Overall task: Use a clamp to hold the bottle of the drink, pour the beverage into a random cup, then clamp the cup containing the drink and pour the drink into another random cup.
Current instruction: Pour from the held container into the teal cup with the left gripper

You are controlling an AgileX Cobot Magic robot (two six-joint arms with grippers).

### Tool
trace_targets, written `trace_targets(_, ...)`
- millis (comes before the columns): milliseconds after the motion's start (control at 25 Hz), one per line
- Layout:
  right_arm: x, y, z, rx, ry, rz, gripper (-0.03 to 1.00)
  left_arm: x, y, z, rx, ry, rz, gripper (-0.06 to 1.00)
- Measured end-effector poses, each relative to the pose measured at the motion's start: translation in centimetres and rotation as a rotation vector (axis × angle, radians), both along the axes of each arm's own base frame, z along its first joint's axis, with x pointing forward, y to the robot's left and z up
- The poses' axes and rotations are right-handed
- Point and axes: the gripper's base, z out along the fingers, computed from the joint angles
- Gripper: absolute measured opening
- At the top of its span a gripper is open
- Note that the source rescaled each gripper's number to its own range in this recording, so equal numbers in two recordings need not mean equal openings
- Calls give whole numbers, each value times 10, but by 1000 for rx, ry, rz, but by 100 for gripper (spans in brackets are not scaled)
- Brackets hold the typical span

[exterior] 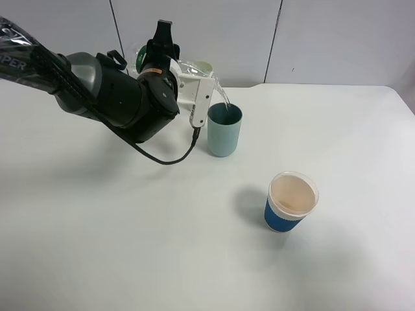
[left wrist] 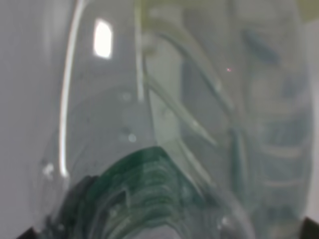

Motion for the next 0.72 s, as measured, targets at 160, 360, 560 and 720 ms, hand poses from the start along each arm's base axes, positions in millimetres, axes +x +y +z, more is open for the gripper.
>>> trace_targets(160, 0, 0, 0, 0, 0, 0, 79, 0, 0, 1, 25, -12, -9, 8)
trace_targets(360, 0, 0, 0, 0, 0, 0, 79, 0, 0, 3, 35, -26, -8, 8)
trace_targets(560, 0, 0, 0, 0, 0, 0, 79, 0, 0, 3, 36, -28, -9, 8)
trace_targets(720, 0, 0, 0, 0, 0, 0, 79, 0, 0, 3, 37, -30, -8, 8)
